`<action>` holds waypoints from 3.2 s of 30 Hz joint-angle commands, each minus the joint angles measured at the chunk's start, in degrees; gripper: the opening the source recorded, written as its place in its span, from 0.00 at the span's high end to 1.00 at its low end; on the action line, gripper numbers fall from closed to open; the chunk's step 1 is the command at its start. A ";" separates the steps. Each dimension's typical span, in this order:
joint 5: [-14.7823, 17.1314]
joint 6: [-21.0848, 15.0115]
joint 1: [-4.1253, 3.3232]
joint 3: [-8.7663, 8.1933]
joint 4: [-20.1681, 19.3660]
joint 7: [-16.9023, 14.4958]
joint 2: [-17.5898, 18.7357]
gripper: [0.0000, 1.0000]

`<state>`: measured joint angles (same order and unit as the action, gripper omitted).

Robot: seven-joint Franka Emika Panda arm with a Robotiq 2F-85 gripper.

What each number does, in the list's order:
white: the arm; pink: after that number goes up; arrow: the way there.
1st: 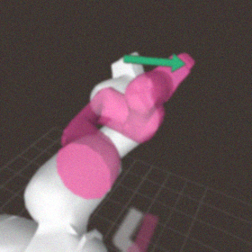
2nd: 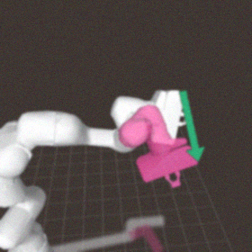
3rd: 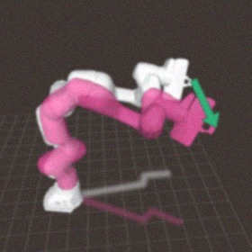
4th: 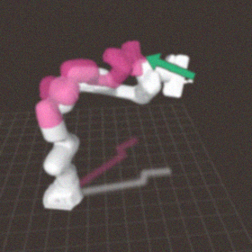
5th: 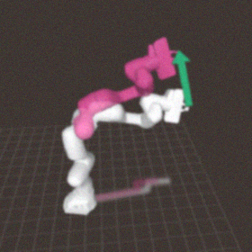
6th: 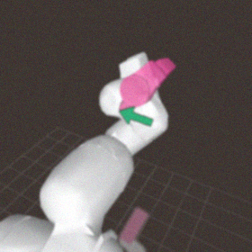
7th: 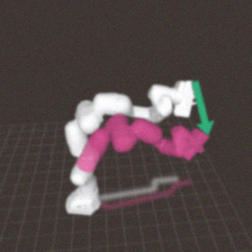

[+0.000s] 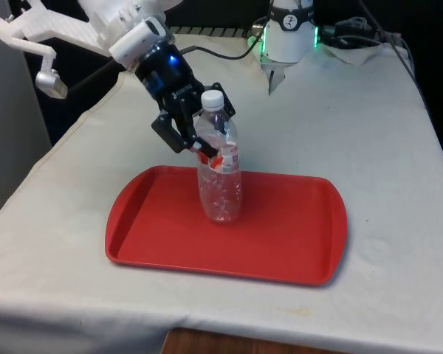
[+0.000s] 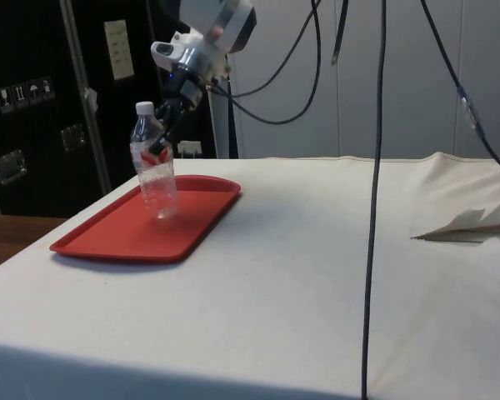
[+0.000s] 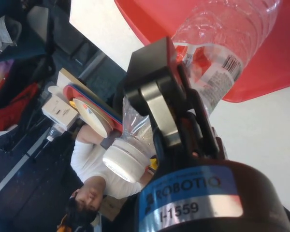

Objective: Place the bottle upright on the tray.

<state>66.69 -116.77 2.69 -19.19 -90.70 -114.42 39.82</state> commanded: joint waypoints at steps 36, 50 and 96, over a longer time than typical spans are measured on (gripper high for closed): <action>1.66 1.03 0.06 -0.23 0.00 -1.32 0.52 1.00; 1.72 0.97 -0.11 -0.17 0.06 -1.38 0.97 1.00; 1.66 1.95 -0.06 -0.29 -0.06 -1.32 0.86 0.00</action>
<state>68.30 -114.76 2.64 -19.42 -90.76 -115.74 40.68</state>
